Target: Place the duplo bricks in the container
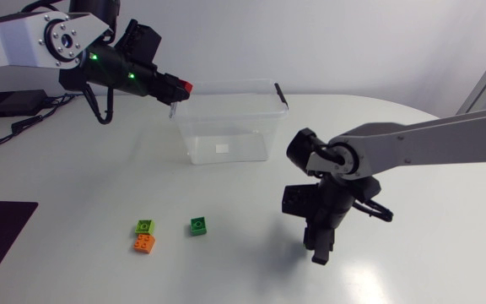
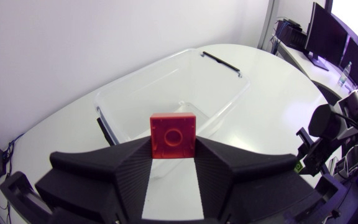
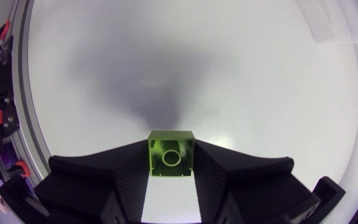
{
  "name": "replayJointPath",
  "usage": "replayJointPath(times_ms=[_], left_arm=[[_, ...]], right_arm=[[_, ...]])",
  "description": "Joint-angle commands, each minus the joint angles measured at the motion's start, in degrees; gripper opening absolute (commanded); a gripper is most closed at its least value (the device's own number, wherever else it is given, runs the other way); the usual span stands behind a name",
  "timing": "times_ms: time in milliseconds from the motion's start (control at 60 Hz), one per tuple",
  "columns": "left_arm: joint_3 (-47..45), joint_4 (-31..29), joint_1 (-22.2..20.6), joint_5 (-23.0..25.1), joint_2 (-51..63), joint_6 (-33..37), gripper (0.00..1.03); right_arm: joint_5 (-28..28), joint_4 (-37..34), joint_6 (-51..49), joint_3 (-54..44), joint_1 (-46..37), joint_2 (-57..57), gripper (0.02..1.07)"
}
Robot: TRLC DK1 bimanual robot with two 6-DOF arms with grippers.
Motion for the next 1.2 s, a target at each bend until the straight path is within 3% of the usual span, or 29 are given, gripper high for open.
replayJointPath(times_ms=[0, 83, 400, 483, 533, 600, 667, 817, 1183], left_arm=[[2.2, 2.5, 0.3, 0.7, 3.4, -3.2, 0.36], [3.4, 5.8, 0.2, 0.7, 5.7, -4.1, 0.37], [15.6, 4.7, -0.1, 0.2, 16.3, -6.2, 0.41], [19.3, 2.5, -0.9, -2.6, 19.5, -5.8, 0.65], [24.1, -2.7, -1.4, -3.3, 23.0, -5.3, 1.00], [28.7, -7.6, -1.3, -3.8, 25.7, -5.0, 1.00], [29.6, -8.4, -0.9, -4.2, 26.0, -4.7, 1.00], [31.2, -17.2, 0.7, -4.4, 22.8, -2.5, 0.99], [12.2, -22.3, 6.2, -4.4, 1.3, 2.8, 0.99]], right_arm=[[-0.2, -2.0, -0.7, 4.5, 0.5, -3.5, 0.25], [-0.8, -3.9, 0.5, 7.4, 0.5, -4.9, 0.25], [-3.7, -5.2, 4.9, 15.2, 0.3, -6.7, 0.25], [-4.4, -4.9, 6.0, 18.0, 0.3, -6.4, 0.25], [-4.6, -4.8, 6.6, 19.8, 0.3, -6.2, 0.25], [-4.7, -4.7, 7.6, 22.5, 0.3, -5.5, 0.25], [-4.8, -4.7, 8.5, 25.8, 0.4, -4.5, 0.25], [-5.3, -4.2, 11.0, 33.4, -0.1, -1.2, 0.25], [-8.0, 1.2, 16.6, 43.7, -2.9, 4.0, 0.25]])
